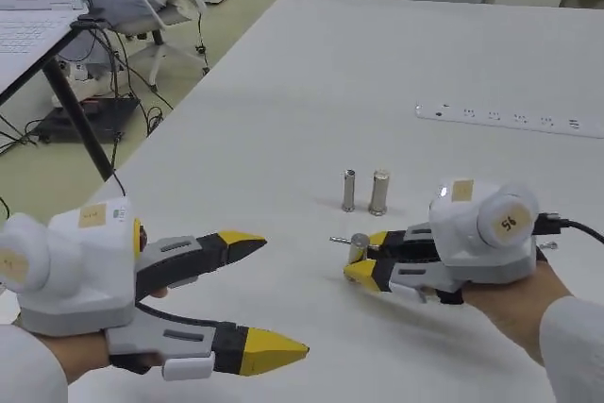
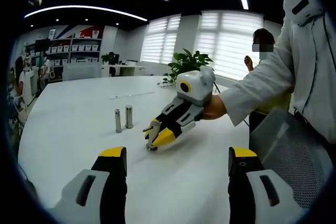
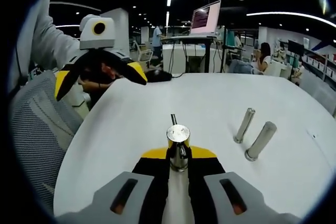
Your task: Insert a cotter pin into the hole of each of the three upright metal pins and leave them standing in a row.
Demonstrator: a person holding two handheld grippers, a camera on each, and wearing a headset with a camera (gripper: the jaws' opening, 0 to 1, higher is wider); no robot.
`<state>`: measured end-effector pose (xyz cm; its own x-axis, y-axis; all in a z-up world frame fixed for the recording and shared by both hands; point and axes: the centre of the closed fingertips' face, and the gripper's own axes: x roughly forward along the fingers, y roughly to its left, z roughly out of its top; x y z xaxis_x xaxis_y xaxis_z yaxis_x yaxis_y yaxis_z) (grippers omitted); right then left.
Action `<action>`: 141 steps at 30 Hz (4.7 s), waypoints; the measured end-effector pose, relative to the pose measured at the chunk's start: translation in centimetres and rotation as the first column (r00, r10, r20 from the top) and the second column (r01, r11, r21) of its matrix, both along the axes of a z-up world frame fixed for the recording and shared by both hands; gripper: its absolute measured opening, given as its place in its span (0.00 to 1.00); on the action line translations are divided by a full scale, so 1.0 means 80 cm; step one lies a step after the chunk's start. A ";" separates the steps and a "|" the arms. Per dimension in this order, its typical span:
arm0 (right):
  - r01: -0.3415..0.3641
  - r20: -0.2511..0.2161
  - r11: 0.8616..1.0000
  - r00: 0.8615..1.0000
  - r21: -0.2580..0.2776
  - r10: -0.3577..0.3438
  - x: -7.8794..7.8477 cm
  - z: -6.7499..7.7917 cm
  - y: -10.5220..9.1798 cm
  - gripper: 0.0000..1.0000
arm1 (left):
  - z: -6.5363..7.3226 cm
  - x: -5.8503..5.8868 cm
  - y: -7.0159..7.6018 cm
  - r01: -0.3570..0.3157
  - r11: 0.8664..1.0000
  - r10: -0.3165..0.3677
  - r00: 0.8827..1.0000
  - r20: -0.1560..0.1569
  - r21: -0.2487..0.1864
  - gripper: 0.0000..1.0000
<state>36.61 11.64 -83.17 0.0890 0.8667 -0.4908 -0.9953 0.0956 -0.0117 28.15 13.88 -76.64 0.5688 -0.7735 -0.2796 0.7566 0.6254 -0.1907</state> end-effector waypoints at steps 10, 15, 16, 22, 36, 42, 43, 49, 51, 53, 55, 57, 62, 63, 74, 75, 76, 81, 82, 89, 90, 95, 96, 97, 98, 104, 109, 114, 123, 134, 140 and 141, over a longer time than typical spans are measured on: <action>-0.026 -0.004 1.000 1.000 0.006 0.026 0.003 -0.007 0.030 0.13 | 0.000 0.002 0.009 -0.017 1.000 0.017 1.000 0.004 0.000 0.79; -0.026 -0.009 1.000 1.000 0.005 0.026 0.004 -0.013 0.034 0.13 | 0.001 0.002 0.013 -0.026 1.000 0.026 1.000 0.004 0.000 0.79; -0.025 -0.011 1.000 1.000 0.006 0.025 0.004 -0.014 0.035 0.13 | 0.001 0.002 0.014 -0.026 1.000 0.026 1.000 0.004 0.001 0.79; -0.030 -0.014 0.999 0.999 0.014 0.031 0.001 -0.016 0.037 0.13 | 0.001 0.000 0.014 -0.029 1.000 0.029 1.000 0.001 0.003 0.79; -0.026 -0.077 0.999 0.997 0.029 0.028 0.002 -0.015 0.037 0.15 | 0.004 0.003 0.010 -0.020 1.000 0.020 1.000 0.003 0.006 0.78; -0.025 -0.087 0.999 0.996 0.040 0.028 0.001 -0.010 0.039 0.20 | 0.006 0.004 0.011 -0.020 1.000 0.020 1.000 0.004 0.005 0.78; -0.025 -0.086 0.999 0.996 0.037 0.028 0.001 -0.010 0.039 0.21 | 0.006 0.004 0.010 -0.020 1.000 0.020 1.000 0.004 0.005 0.78; -0.005 -0.089 1.000 0.996 0.030 0.008 0.001 -0.011 0.025 0.24 | 0.009 0.004 0.008 -0.017 1.000 0.017 1.000 0.011 0.001 0.78; -0.001 -0.091 1.000 0.996 0.029 0.004 0.000 -0.011 0.020 0.25 | 0.009 0.004 0.007 -0.016 1.000 0.016 1.000 0.011 0.000 0.78; 0.002 -0.090 1.000 0.996 0.025 0.000 0.000 -0.011 0.014 0.25 | 0.009 0.004 0.006 -0.014 1.000 0.014 1.000 0.013 0.000 0.78; 0.005 -0.092 1.000 0.996 0.025 -0.002 -0.001 -0.010 0.008 0.25 | 0.010 0.004 0.004 -0.010 1.000 0.010 1.000 0.014 -0.002 0.78; 0.003 -0.088 1.000 0.996 0.022 -0.001 -0.002 -0.009 0.003 0.25 | 0.011 0.004 0.003 -0.009 1.000 0.009 1.000 0.017 -0.003 0.78; 0.016 -0.091 1.000 0.996 0.010 -0.015 -0.003 -0.009 -0.017 0.25 | 0.013 0.004 -0.001 -0.002 1.000 0.002 1.000 0.020 -0.006 0.78; 0.019 -0.089 1.000 0.996 0.008 -0.019 -0.003 -0.009 -0.020 0.25 | 0.013 0.004 -0.002 0.000 1.000 0.000 1.000 0.021 -0.008 0.78; 0.081 -0.085 0.997 0.993 -0.002 -0.081 -0.002 -0.001 -0.076 0.26 | 0.009 0.004 -0.017 0.025 1.000 -0.025 0.999 0.021 -0.018 0.78; 0.085 -0.084 0.996 0.993 -0.004 -0.085 -0.002 0.000 -0.079 0.26 | 0.009 0.003 -0.018 0.027 0.999 -0.026 0.999 0.021 -0.017 0.78; 0.092 -0.084 0.996 0.992 -0.006 -0.092 -0.002 0.000 -0.085 0.26 | 0.010 0.002 -0.020 0.029 0.999 -0.028 0.999 0.021 -0.020 0.78; 0.115 -0.082 0.993 0.990 -0.006 -0.115 0.001 0.007 -0.101 0.28 | 0.009 0.000 -0.025 0.035 0.999 -0.035 0.999 0.019 -0.020 0.78; 0.119 -0.082 0.993 0.989 -0.004 -0.119 0.002 0.008 -0.103 0.29 | 0.009 0.000 -0.025 0.036 0.999 -0.036 0.999 0.019 -0.019 0.78; 0.161 -0.092 0.987 0.983 -0.006 -0.161 0.013 0.016 -0.114 0.34 | 0.010 -0.001 -0.029 0.044 0.999 -0.044 0.999 0.020 -0.020 0.78; 0.164 -0.091 0.986 0.982 -0.007 -0.164 0.015 0.017 -0.114 0.34 | 0.010 -0.001 -0.029 0.045 0.999 -0.044 0.999 0.020 -0.018 0.78; 0.170 -0.084 0.985 0.982 -0.008 -0.170 0.028 0.019 -0.114 0.34 | 0.010 -0.001 -0.029 0.045 0.999 -0.045 0.999 0.018 -0.019 0.77; 0.171 -0.084 0.985 0.982 -0.008 -0.171 0.032 0.020 -0.113 0.34 | 0.010 -0.001 -0.030 0.045 0.999 -0.045 0.999 0.018 -0.018 0.77; 0.172 -0.082 0.985 0.982 -0.009 -0.173 0.035 0.020 -0.112 0.34 | 0.010 -0.002 -0.030 0.045 0.999 -0.045 0.999 0.018 -0.017 0.77; 0.175 -0.081 0.985 0.981 -0.009 -0.175 0.039 0.021 -0.111 0.34 | 0.010 -0.002 -0.030 0.046 0.999 -0.045 0.999 0.017 -0.017 0.77; 0.181 -0.073 0.983 0.981 -0.004 -0.181 0.062 0.029 -0.097 0.34 | 0.008 -0.005 -0.030 0.042 0.999 -0.042 0.999 0.011 -0.022 0.77; 0.172 -0.060 0.985 0.983 -0.007 -0.172 0.076 0.033 -0.085 0.34 | 0.005 -0.007 -0.028 0.038 0.999 -0.038 0.999 0.006 -0.023 0.77; 0.161 -0.053 0.987 0.986 -0.011 -0.161 0.088 0.035 -0.070 0.34 | 0.006 -0.008 -0.025 0.032 0.999 -0.032 0.999 0.006 -0.026 0.77; 0.133 -0.041 0.991 0.990 -0.029 -0.135 0.105 0.025 -0.048 0.34 | 0.005 -0.009 -0.020 0.020 0.999 -0.019 1.000 0.005 -0.030 0.77; 0.121 -0.023 0.992 0.992 -0.037 -0.122 0.126 0.020 -0.031 0.31 | 0.005 -0.007 -0.013 0.008 1.000 -0.008 1.000 0.002 -0.027 0.77; 0.098 -0.006 0.994 0.995 -0.045 -0.099 0.129 0.019 -0.021 0.29 | 0.007 -0.007 -0.014 0.012 1.000 -0.012 1.000 0.004 -0.020 0.77; 0.096 -0.003 0.994 0.995 -0.045 -0.097 0.129 0.018 -0.020 0.28 | 0.008 -0.007 -0.015 0.012 1.000 -0.012 1.000 0.004 -0.019 0.77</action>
<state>46.95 10.06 -81.70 0.1684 0.8312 -0.5299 -0.9815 0.1908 -0.0127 27.59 12.70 -76.03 0.5604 -0.7856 -0.2624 0.7648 0.6124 -0.2001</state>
